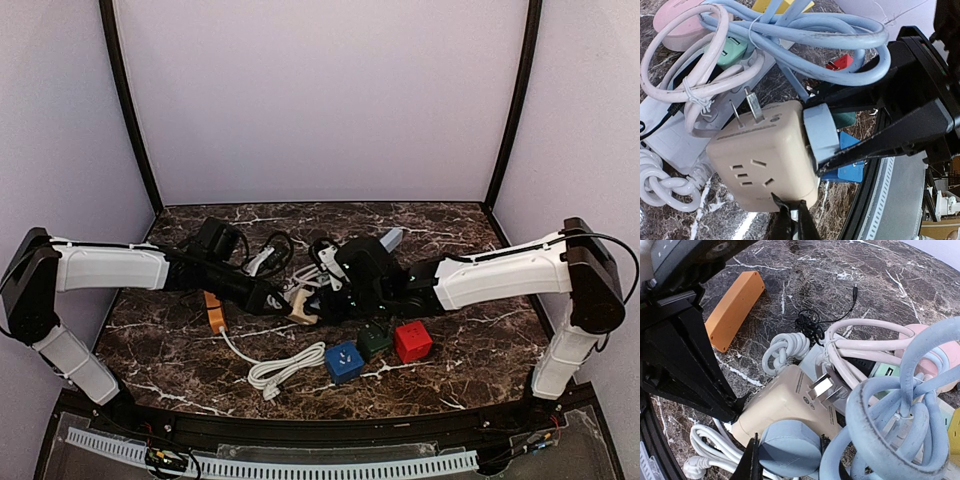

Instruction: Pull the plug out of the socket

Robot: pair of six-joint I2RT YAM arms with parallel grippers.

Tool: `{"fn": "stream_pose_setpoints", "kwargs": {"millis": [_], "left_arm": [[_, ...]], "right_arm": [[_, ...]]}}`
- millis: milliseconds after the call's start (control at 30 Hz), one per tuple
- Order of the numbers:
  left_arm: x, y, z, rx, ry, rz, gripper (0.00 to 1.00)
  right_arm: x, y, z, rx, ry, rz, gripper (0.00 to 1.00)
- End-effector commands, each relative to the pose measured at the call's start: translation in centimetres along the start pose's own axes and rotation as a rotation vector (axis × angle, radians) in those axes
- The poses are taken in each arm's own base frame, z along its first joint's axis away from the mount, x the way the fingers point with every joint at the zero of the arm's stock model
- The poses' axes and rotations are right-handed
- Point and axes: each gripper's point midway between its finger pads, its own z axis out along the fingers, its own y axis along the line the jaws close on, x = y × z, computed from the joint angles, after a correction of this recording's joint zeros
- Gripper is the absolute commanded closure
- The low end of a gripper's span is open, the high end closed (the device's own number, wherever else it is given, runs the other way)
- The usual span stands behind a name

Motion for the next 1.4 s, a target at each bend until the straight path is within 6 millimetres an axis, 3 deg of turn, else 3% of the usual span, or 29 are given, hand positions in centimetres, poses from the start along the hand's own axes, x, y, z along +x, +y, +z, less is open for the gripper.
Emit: {"fn": "stream_pose_setpoints", "kwargs": {"millis": [0, 67, 333, 400, 900, 1367], "left_arm": [[-0.8, -1.2, -0.6, 0.02, -0.019, 0.053, 0.99], [-0.8, -1.4, -0.5, 0.035, -0.017, 0.049, 0.96], [-1.0, -2.4, -0.3, 0.103, -0.021, 0.026, 0.46], [-0.8, -2.0, -0.1, 0.091, -0.009, 0.011, 0.4], [0.5, -0.9, 1.6, 0.102, 0.075, -0.095, 0.35], [0.6, -0.6, 2.2, 0.132, 0.078, -0.146, 0.42]], "right_arm": [[-1.6, -0.3, -1.4, -0.118, -0.055, 0.105, 1.0], [-2.1, -0.1, -1.8, -0.14, -0.07, 0.115, 1.0], [-3.1, 0.6, -2.5, -0.209, -0.106, 0.152, 1.0], [-3.2, 0.8, -2.6, -0.217, -0.108, 0.15, 1.0], [-5.0, 1.8, -3.2, -0.239, -0.182, 0.102, 1.0], [-5.4, 4.5, -3.0, -0.279, -0.201, 0.049, 1.0]]}}
